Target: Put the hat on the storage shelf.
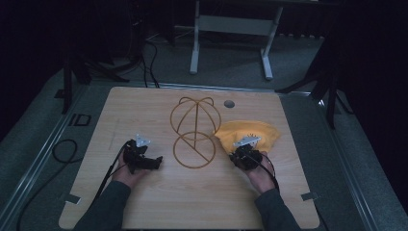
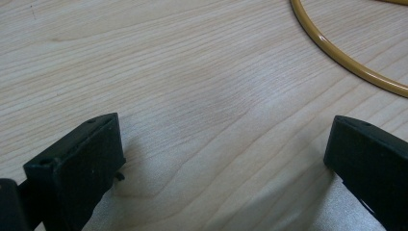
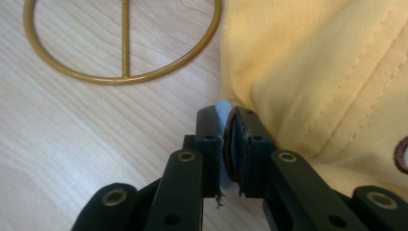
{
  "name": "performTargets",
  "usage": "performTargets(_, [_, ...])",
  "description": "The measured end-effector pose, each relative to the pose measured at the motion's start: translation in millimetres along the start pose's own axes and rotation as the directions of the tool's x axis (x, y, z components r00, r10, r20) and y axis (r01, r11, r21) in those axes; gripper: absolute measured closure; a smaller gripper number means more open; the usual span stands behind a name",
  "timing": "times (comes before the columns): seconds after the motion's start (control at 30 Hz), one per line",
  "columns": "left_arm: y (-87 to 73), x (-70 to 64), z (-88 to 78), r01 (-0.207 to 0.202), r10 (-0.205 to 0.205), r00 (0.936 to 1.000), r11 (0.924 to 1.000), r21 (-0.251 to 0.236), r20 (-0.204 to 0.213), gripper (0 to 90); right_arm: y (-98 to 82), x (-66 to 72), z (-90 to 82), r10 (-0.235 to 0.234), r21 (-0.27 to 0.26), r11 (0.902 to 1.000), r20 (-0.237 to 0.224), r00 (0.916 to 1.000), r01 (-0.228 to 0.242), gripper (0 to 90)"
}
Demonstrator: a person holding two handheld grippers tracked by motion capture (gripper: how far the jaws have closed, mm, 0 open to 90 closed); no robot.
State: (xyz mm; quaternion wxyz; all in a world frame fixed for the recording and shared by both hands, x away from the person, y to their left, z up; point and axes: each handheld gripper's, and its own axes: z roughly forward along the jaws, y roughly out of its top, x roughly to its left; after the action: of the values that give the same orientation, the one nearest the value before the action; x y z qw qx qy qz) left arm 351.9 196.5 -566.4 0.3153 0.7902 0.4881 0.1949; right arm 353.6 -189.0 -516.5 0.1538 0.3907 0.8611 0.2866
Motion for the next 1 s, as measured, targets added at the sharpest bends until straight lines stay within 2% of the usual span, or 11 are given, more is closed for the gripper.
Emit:
performTargets(0.37, [0.1,0.1,-0.1,-0.001,0.001,1.0,1.0,0.001,0.001,0.2,7.7,-7.0,-24.5,-0.067,0.039,0.997,-0.005,0.9977,0.067,81.7])
performTargets(1.0, [0.2,0.0,0.0,0.0,0.0,1.0,1.0,0.002,0.001,0.1,20.9,-28.4,-65.6,-0.112,0.064,0.9912,-0.062,0.9918,0.116,81.5])
